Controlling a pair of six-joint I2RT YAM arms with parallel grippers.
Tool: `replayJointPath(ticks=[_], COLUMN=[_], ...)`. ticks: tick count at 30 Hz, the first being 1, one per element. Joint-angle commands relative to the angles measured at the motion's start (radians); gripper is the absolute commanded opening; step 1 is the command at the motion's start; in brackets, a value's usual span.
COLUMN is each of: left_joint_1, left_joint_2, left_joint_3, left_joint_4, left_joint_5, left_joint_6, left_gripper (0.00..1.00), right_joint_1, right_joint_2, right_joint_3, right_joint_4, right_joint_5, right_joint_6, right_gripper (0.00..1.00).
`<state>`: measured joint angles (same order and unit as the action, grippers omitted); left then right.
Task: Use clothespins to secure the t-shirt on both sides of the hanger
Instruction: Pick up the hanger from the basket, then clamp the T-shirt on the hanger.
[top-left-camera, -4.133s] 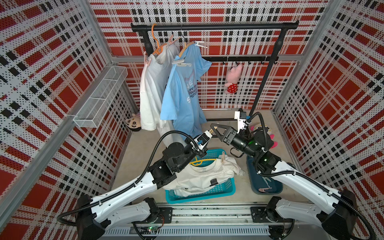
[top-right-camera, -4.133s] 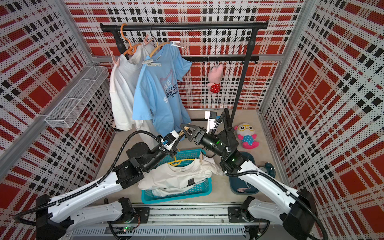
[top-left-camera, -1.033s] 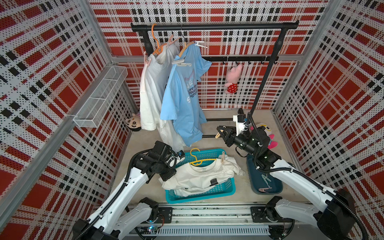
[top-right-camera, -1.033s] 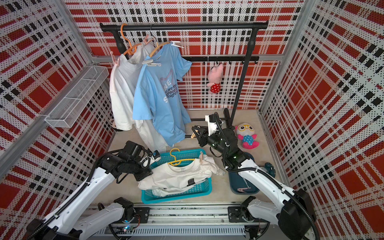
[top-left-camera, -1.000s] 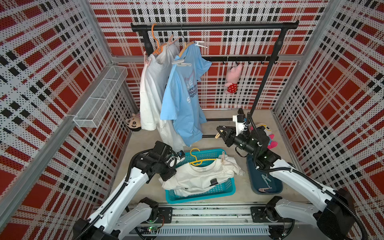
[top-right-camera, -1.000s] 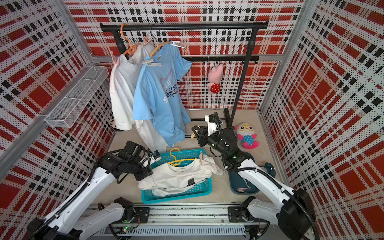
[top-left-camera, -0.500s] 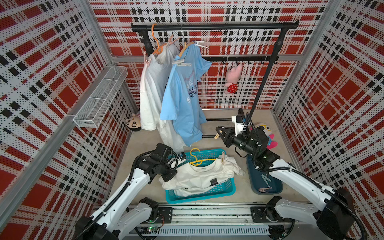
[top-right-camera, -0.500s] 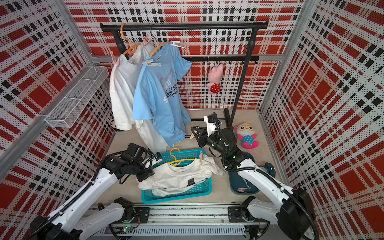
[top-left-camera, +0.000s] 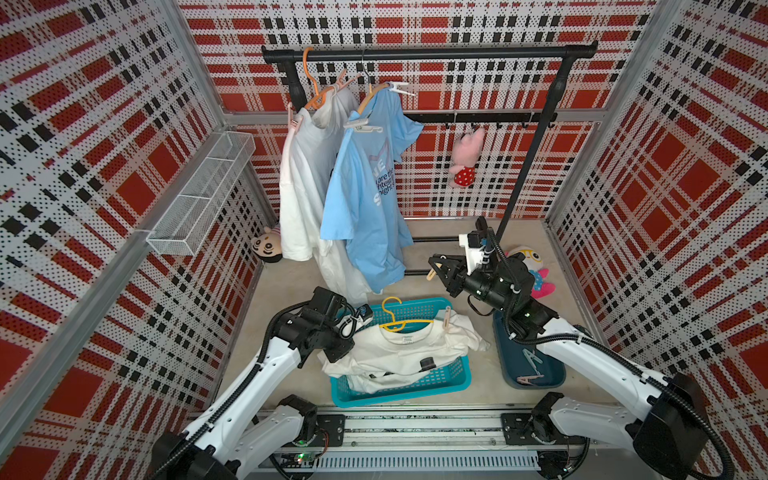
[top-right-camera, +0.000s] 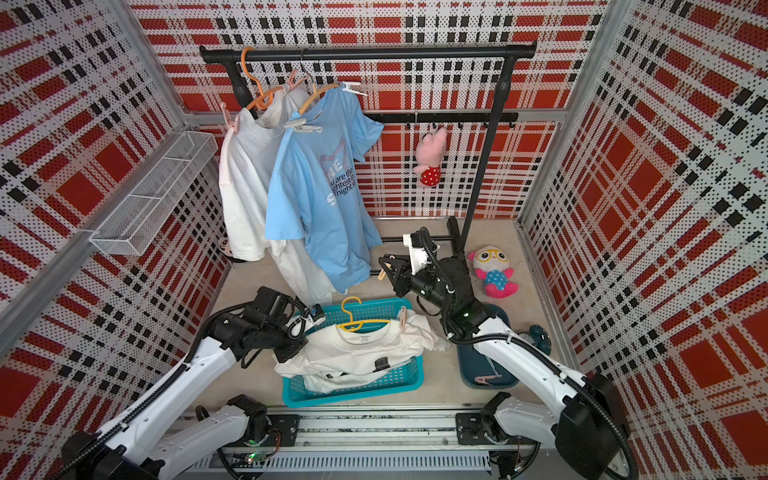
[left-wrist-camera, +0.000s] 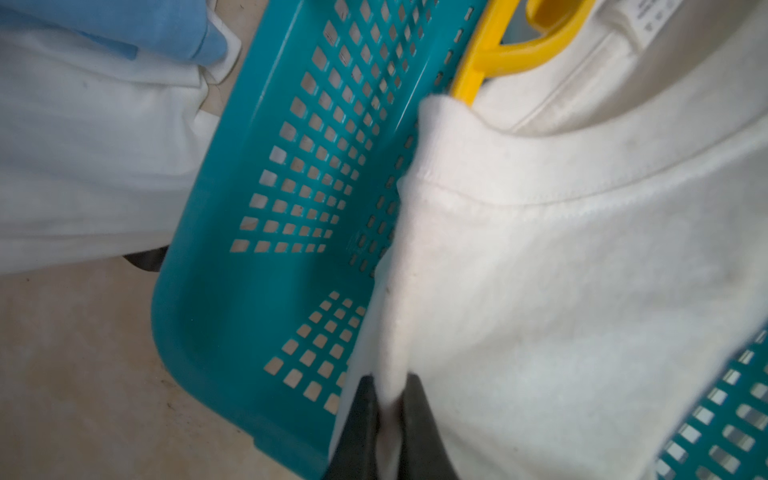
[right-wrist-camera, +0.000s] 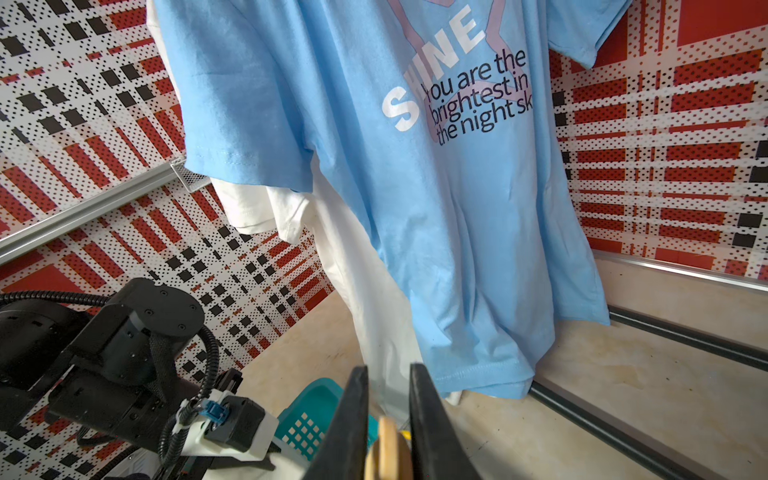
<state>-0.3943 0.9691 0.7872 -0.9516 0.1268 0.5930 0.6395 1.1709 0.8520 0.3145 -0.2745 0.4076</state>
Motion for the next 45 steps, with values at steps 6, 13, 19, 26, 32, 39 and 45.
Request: replayJointPath(ticks=[6,13,19,26,32,39,45], left_joint_1=[-0.019,-0.137,-0.232,-0.34,-0.36,-0.368,-0.41], left_joint_2=[-0.051,-0.088,-0.08,-0.081,-0.144,-0.126,-0.136], left_joint_3=[0.038,0.119,0.177,0.186,0.131,0.112,0.087], left_joint_4=[0.074,0.246,0.403,0.484,0.662,0.778,0.916], left_joint_5=[-0.11,-0.334,-0.406,-0.422,-0.309,-0.346,-0.403], left_joint_6=[0.061,0.135,0.235,0.449,0.585,0.722,0.849], left_gripper=[0.0,0.0,0.0,0.0,0.0,0.0,0.0], right_joint_1=[0.007,0.006,0.007,0.013,0.045,0.063,0.077], right_joint_2=[0.021,0.083,0.212,0.319,0.384,0.389,0.392], right_joint_3=[0.089,0.289,0.545,0.769,0.896,0.914,0.934], right_joint_4=[-0.049,-0.204,-0.384,-0.583,-0.805,-0.873,-0.87], right_joint_5=[-0.049,-0.136,-0.224,-0.298,-0.296,-0.295,-0.306], right_joint_6=[-0.057,-0.111,-0.098,-0.123,-0.205,-0.26,-0.257], right_gripper=[0.0,0.0,0.0,0.0,0.0,0.0,0.0])
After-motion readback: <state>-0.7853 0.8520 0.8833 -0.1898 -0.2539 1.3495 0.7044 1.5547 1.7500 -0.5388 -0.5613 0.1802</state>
